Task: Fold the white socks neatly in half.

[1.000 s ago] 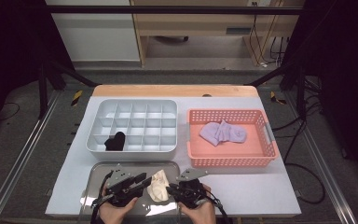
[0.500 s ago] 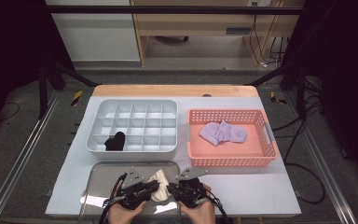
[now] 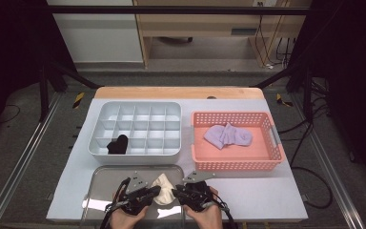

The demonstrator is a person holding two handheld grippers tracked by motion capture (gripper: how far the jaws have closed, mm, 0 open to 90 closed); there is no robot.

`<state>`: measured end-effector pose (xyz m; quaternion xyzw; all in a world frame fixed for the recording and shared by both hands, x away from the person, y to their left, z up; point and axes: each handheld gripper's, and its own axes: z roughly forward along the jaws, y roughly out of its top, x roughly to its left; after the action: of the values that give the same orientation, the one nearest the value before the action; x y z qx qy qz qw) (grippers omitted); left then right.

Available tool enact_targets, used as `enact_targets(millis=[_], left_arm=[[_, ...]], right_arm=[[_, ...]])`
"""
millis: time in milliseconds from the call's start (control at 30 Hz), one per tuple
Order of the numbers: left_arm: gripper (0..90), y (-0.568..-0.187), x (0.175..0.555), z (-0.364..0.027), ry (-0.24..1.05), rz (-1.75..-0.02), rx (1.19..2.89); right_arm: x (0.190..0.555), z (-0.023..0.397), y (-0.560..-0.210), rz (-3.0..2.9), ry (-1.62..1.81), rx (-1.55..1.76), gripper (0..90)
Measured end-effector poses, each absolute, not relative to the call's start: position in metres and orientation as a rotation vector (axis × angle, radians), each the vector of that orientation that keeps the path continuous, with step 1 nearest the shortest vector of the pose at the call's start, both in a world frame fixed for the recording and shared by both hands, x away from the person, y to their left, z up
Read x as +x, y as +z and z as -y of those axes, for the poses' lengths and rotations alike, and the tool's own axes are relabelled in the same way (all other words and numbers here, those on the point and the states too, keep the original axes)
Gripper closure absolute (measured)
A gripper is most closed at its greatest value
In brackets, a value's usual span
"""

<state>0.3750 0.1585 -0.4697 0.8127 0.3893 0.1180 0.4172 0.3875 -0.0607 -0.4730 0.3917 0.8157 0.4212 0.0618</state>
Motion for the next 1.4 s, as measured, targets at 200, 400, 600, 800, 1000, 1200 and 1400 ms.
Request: enact_targets(millis=[200, 400, 600, 800, 1000, 1200, 1400], left_arm=[[87.1, -0.471, 0.376, -0.156, 0.290, -0.985, 2.035], [89.0, -0.472, 0.375, -0.153, 0.292, -1.004, 2.024], [89.1, -0.473, 0.375, -0.154, 0.233, -1.030, 1.984], [88.9, -0.470, 0.376, -0.164, 0.165, -1.041, 1.923], [89.1, -0.473, 0.373, -0.160, 0.137, -1.046, 1.928], [89.1, -0.480, 0.373, -0.151, 0.158, -1.052, 1.949], [89.3, -0.471, 0.370, -0.158, 0.226, -1.036, 1.919]], right_arm=[[0.390, 0.057, -0.478, -2.500, 1.303, 1.214, 82.8], [0.380, 0.055, -0.459, -2.465, 1.385, 1.068, 83.9], [0.375, 0.047, -0.457, -2.511, 1.391, 0.991, 83.9], [0.375, 0.048, -0.458, -2.504, 1.367, 0.995, 83.8], [0.373, 0.046, -0.459, -2.502, 1.348, 0.997, 83.7], [0.373, 0.044, -0.461, -2.524, 1.313, 0.994, 83.7], [0.373, 0.046, -0.461, -2.520, 1.318, 1.004, 83.7]])
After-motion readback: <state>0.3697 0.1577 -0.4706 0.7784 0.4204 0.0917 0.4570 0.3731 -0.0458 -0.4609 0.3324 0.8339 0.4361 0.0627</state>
